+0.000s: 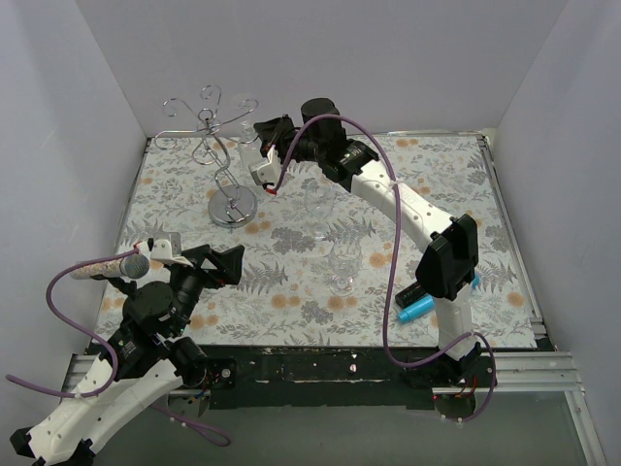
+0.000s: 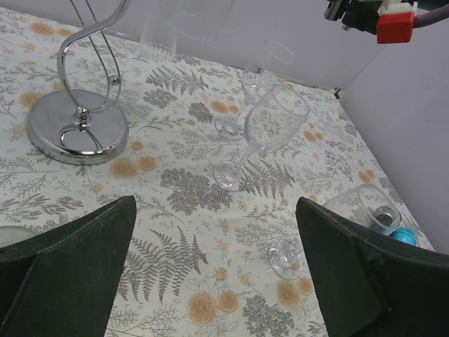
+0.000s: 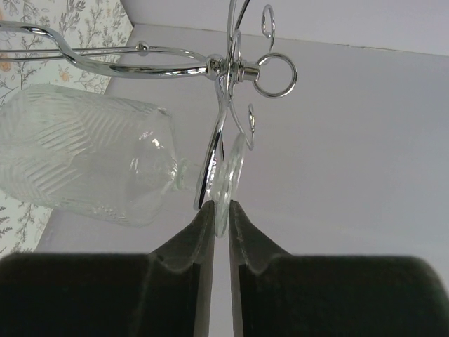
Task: Place the wine glass upside down on the wine glass rack
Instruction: Turn the wine glass upside down at the wine rack.
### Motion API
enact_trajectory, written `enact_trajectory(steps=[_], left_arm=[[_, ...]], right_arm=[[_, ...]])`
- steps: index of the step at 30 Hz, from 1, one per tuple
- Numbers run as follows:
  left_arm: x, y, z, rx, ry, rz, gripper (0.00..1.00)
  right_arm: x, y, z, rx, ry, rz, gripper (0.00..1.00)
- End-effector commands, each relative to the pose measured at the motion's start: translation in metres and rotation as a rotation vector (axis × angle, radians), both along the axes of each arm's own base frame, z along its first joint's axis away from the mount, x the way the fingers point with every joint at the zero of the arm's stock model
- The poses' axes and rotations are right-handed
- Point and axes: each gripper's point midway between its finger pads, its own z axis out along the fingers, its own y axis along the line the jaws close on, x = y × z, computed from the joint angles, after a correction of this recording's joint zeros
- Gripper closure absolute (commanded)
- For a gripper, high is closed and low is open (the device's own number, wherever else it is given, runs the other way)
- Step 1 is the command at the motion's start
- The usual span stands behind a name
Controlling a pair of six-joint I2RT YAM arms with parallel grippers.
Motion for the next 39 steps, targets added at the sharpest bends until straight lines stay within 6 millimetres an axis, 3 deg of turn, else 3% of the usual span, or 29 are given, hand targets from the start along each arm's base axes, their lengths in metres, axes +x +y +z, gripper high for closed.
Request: enact_trajectory(steps=[1,21,39], left_arm=[[0.001,0.002,-0.005,0.015,0.015,0.017,0.02],[0.001,0.003,-0.004,0.012,0.011,0.015,0.02],[0.001,0.003,-0.004,0.012,0.011,0.015,0.02]], right_arm=[[0.010,-0.006,0.050,0.103,-0.112,-0.027,0.80],[0.016,-0.015,0.056,0.098,-0.136,-0.054,0.68],[0.020,-0.027,0.056,0.086,-0.133,-0.081,0.64]])
